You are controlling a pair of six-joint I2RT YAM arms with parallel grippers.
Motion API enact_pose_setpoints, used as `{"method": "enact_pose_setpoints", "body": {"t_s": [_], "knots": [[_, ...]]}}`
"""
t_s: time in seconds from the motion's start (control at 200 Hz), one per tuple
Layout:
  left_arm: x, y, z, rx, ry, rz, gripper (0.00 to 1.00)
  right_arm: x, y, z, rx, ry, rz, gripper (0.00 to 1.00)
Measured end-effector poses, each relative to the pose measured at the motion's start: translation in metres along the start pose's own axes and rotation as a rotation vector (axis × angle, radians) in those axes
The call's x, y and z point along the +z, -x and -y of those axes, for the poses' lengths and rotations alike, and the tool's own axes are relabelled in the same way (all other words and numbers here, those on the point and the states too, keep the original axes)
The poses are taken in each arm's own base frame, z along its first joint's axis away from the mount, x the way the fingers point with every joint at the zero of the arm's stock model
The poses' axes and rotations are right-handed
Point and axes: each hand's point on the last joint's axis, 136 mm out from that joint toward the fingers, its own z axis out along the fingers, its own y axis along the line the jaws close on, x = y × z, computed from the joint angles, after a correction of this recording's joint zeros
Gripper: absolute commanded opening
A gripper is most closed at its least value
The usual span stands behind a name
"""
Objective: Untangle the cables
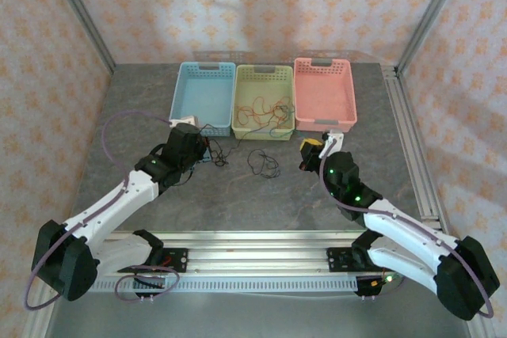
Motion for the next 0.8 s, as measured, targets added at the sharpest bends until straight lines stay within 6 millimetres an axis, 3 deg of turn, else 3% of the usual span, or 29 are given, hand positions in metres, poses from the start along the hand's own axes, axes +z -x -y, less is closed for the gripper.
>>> {"method": "enact_pose_setpoints", "body": {"t_s": [0.09, 0.185, 0.255, 0.485, 0.796], "knots": [[0.009, -0.008, 0.000, 0.010, 0.008, -0.037, 0.11, -0.006, 0.005, -0.009, 0.005, 0.057, 0.024, 0.00], [0.017, -0.019, 0.006, 0.039, 0.003, -0.082, 0.53, -0.011, 0.009, -0.019, 0.001, 0.121, 0.045, 0.00], [0.018, -0.025, 0.013, 0.057, -0.008, -0.099, 0.65, -0.012, 0.007, -0.026, -0.006, 0.165, 0.043, 0.00], [0.008, -0.022, 0.033, 0.107, -0.076, -0.086, 0.66, -0.017, 0.003, -0.044, -0.027, 0.279, 0.037, 0.00], [0.008, 0.004, 0.058, 0.173, -0.145, -0.037, 0.63, -0.026, 0.003, -0.066, -0.048, 0.414, 0.035, 0.00]]}}
